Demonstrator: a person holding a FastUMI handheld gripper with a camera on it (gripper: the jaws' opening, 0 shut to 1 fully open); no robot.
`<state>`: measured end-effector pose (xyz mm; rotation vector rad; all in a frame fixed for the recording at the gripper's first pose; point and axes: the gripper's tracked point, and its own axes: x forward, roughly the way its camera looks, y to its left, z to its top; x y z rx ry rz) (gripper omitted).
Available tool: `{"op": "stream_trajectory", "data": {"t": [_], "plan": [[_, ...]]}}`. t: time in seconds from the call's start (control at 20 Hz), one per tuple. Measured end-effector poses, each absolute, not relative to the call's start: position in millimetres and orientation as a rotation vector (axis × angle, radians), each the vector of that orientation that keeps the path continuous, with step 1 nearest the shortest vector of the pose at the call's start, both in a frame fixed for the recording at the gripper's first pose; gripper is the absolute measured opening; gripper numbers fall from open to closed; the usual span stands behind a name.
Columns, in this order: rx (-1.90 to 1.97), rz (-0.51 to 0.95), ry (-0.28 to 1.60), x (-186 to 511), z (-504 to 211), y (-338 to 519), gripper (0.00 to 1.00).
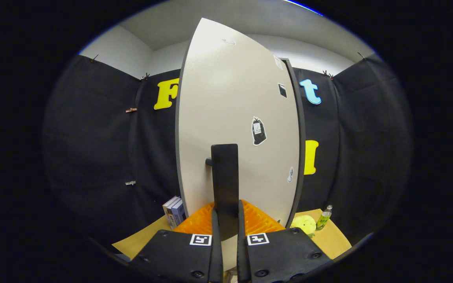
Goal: Open the shoe cabinet door, grab the shoes and put them into the shoe cabinet, then close the shoe cabinet door.
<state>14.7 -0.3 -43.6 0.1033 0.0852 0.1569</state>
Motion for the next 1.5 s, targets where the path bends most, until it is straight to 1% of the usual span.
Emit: {"op": "stream_trajectory", "data": {"t": [0.65,0.7,0.75,0.85,1.25,1.45,1.5], "plan": [[0.031,-0.078,0.069,-16,-43,-108,0.16],[0.036,-0.086,0.07,-16,-43,-116,0.16],[0.044,-0.091,0.071,-17,-42,-125,0.13],[0.059,-0.085,0.075,-17,-42,-139,0.11],[0.101,-0.098,0.086,-24,-38,-181,0.11],[0.051,-0.154,0.065,-40,-28,-206,0.11],[0.042,-0.165,0.063,-47,-27,-207,0.13]]}}
